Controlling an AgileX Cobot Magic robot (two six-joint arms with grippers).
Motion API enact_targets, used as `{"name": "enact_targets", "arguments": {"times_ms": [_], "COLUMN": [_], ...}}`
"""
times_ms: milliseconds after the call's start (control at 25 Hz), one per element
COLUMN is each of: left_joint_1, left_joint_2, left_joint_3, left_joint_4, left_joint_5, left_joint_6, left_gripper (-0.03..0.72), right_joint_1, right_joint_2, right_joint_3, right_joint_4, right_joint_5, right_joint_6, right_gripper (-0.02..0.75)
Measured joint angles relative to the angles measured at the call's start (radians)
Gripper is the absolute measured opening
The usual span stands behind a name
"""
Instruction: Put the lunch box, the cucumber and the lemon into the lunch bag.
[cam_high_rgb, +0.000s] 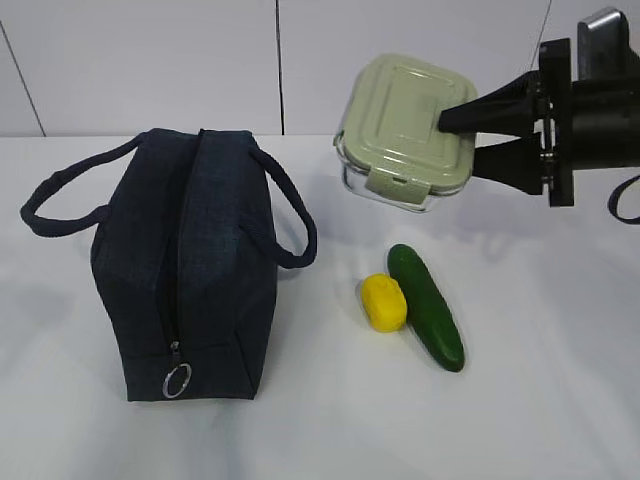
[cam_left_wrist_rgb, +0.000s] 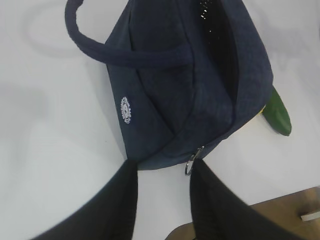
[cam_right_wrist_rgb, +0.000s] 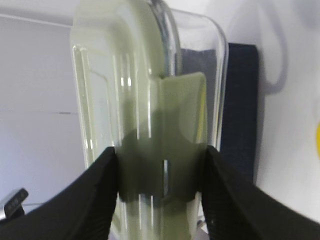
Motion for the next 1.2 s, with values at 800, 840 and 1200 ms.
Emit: {"name": "enact_targets", "arguments": {"times_ms": [800,840,1200], "left_joint_1": [0.000,0.000,0.000], "left_joint_2": [0.681,0.701,0.891], "left_joint_3": [-0.476,-0.488,-0.591], "left_joint_4": [-0.132,-0.143,-0.220], "left_joint_5": [0.131,0.134,0.193], "left_joint_6": [0.168,0.174,0.194], "left_gripper": [0.393,0.398,0.399], "right_joint_1": [0.160,0.168,0.214], "right_joint_2": [0.000,0.000,0.000], "right_joint_3": [-0.084,-0.084,-0.084], "right_joint_4": [0.048,0.053,0.062], "right_joint_5": [0.000,0.001,0.002], "right_joint_6": [0.000,0.000,0.000], "right_gripper": [0.375,0.375,0.375]}}
